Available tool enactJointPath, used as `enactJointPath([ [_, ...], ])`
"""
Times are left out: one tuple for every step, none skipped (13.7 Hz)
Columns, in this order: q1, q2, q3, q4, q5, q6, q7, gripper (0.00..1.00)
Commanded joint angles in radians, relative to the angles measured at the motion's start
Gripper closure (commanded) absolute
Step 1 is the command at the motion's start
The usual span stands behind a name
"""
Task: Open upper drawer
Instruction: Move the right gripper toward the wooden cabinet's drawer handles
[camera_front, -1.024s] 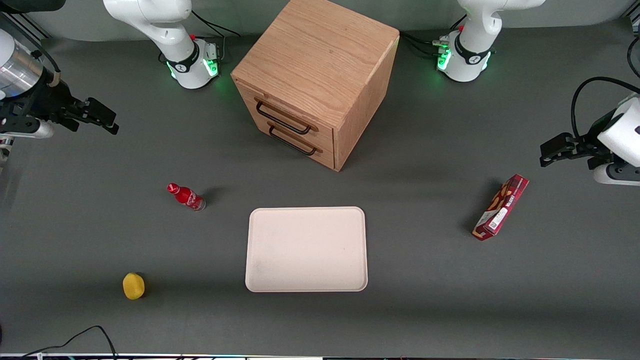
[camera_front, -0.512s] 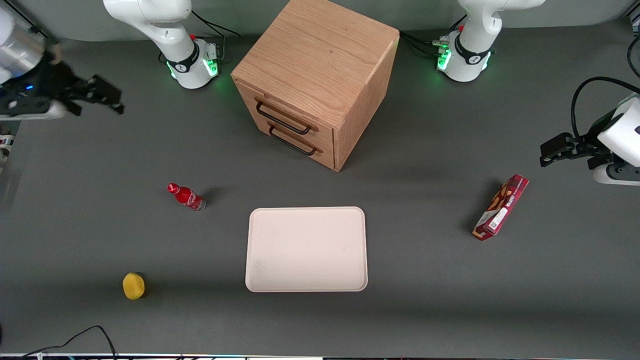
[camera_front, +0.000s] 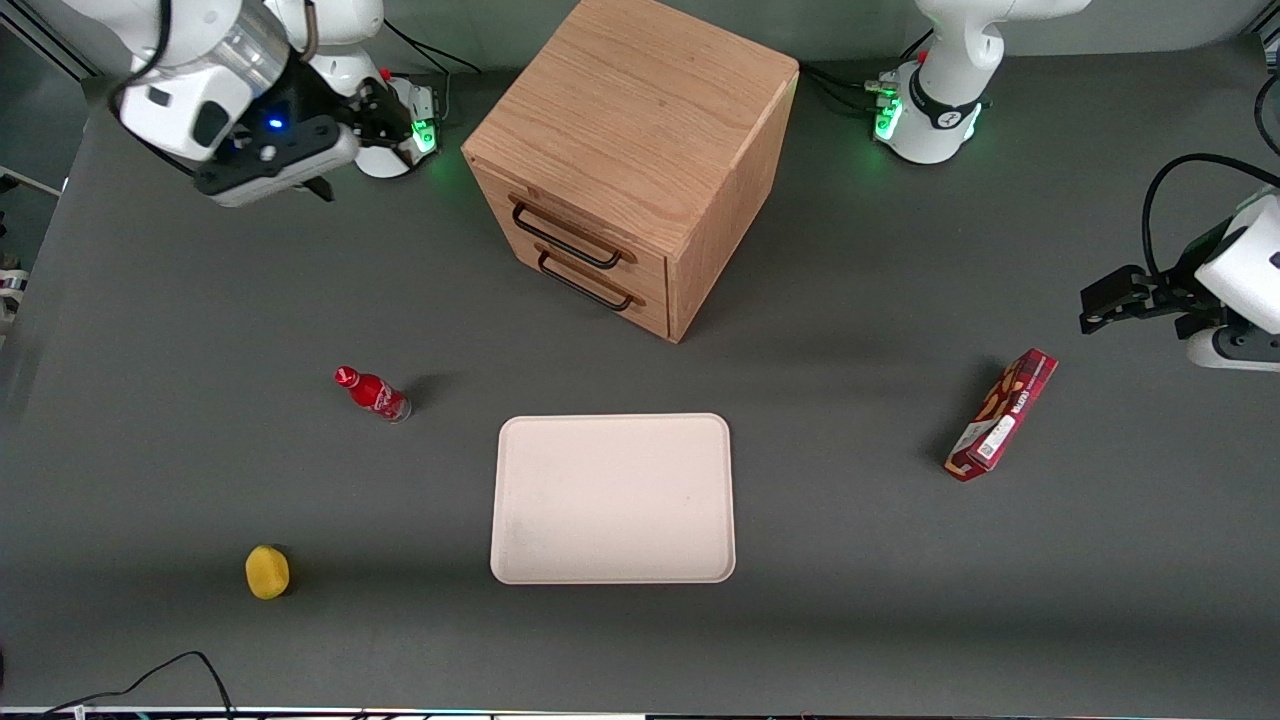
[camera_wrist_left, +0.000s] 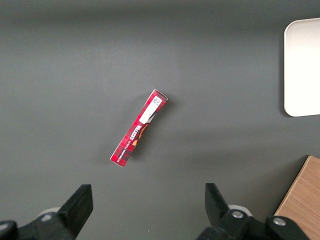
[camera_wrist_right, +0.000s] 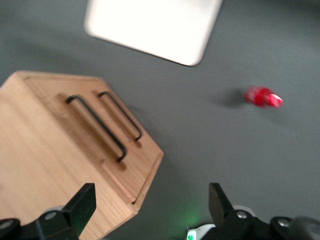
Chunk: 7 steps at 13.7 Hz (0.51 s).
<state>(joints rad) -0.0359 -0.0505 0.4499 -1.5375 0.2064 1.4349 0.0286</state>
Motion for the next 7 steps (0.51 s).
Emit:
enactJointPath([
  [-0.007, 0.106, 0.01, 0.085, 0.034, -0.013, -0.252, 0.0],
  [-0.007, 0.116, 0.01, 0.085, 0.042, -0.011, -0.281, 0.0],
  [-0.006, 0.132, 0.012, 0.085, 0.05, -0.01, -0.332, 0.0],
  [-0.007, 0.153, 0.012, 0.083, 0.074, 0.001, -0.395, 0.0],
  [-0.006, 0.164, 0.012, 0.076, 0.091, 0.013, -0.462, 0.0],
  [-0.002, 0.176, 0.019, 0.07, 0.093, 0.018, -0.47, 0.0],
  [-0.001, 0.188, 0.041, 0.059, 0.097, 0.027, -0.469, 0.0],
])
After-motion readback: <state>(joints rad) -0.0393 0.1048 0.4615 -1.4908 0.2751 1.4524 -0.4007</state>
